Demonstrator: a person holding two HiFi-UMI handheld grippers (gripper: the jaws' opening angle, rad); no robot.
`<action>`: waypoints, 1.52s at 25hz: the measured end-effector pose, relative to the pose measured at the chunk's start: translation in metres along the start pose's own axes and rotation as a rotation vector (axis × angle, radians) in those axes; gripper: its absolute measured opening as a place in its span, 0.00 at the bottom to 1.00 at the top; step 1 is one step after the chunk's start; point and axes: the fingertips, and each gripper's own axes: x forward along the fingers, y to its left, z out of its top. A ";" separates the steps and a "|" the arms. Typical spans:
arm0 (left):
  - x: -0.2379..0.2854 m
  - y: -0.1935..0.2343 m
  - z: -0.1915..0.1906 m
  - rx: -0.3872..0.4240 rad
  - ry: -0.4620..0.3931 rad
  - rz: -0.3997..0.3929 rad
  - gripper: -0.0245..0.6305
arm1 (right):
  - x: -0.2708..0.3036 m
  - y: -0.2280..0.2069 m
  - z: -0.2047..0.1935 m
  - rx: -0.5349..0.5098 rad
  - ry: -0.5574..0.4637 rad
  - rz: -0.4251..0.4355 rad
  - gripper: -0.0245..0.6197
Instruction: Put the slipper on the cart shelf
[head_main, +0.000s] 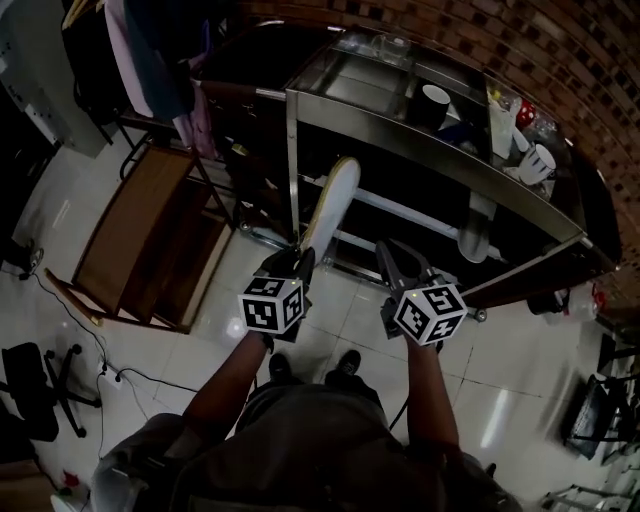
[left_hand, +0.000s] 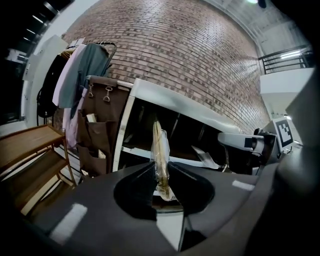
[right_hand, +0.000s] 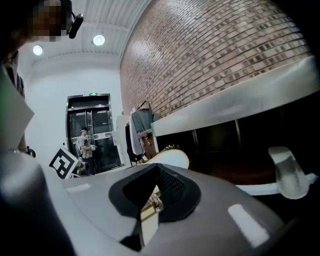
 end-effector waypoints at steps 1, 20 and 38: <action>0.011 -0.011 0.000 0.001 0.002 -0.006 0.14 | -0.009 -0.012 0.003 0.002 -0.005 -0.010 0.04; 0.181 -0.131 0.019 0.025 0.013 -0.058 0.14 | -0.088 -0.169 0.018 0.011 -0.009 -0.118 0.04; 0.297 -0.115 0.008 0.021 0.074 -0.118 0.14 | -0.046 -0.222 0.026 0.033 0.032 -0.237 0.04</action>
